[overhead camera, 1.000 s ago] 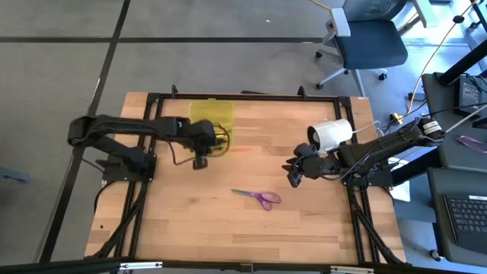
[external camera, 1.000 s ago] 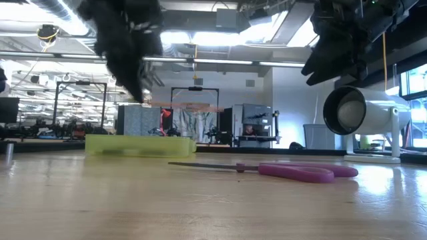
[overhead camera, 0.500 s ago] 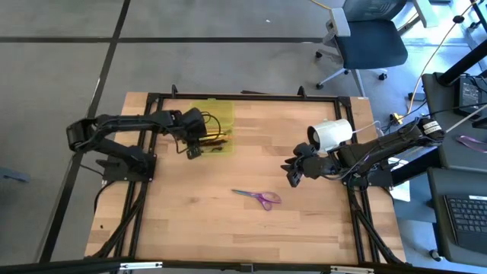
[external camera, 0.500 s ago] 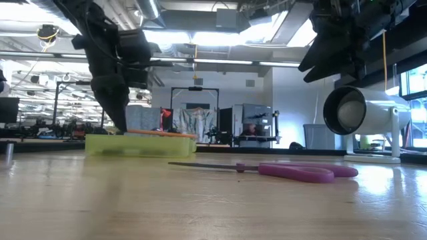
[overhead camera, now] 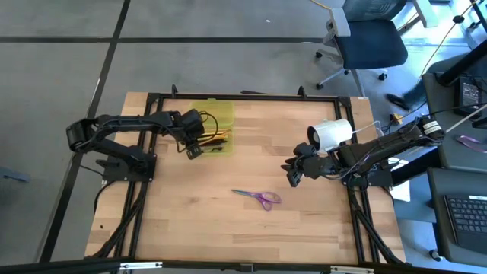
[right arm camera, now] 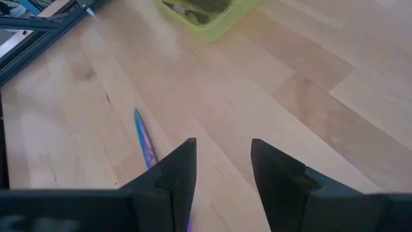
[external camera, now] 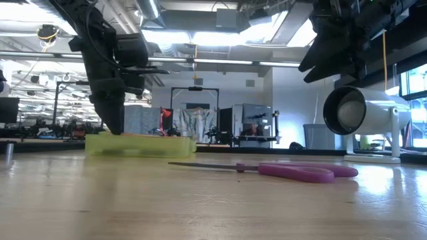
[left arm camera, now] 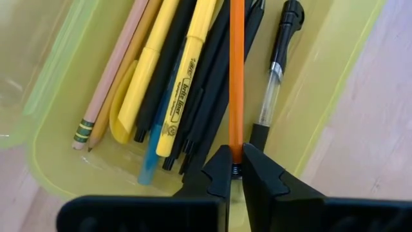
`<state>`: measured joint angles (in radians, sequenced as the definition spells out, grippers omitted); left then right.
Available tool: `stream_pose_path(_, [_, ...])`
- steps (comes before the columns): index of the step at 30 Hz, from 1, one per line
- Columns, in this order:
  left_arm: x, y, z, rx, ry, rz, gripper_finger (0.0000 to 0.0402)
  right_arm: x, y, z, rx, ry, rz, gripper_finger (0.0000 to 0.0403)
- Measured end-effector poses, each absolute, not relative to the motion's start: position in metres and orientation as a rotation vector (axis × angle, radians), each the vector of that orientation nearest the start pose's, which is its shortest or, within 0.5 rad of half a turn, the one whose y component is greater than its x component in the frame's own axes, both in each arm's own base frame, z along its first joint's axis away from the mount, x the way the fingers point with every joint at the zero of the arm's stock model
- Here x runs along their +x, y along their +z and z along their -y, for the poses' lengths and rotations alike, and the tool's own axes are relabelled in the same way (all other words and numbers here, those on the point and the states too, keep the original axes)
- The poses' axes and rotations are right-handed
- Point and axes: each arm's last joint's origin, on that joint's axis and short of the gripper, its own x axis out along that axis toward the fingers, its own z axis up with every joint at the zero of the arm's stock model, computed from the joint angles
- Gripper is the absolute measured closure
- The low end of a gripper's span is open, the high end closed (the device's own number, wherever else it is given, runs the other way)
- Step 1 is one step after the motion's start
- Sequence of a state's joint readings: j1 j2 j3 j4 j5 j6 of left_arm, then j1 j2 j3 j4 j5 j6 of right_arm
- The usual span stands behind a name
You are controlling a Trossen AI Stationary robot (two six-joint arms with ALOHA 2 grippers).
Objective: Pick & place school supplies into a supply box
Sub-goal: Put the pencil into the yellow supply box
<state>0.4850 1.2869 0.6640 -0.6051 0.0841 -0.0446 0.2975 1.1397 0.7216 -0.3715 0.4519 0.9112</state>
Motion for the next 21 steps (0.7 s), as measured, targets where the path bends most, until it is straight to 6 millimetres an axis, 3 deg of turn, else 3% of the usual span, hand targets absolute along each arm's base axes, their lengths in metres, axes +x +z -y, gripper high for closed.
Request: stream_pose_path(21, [0.1883,0.1716,-0.0966,-0.450,0.423,-1.177,0.0384,0.2174,0.2317,-0.0535,0.573,-0.461,-0.609,0.0251])
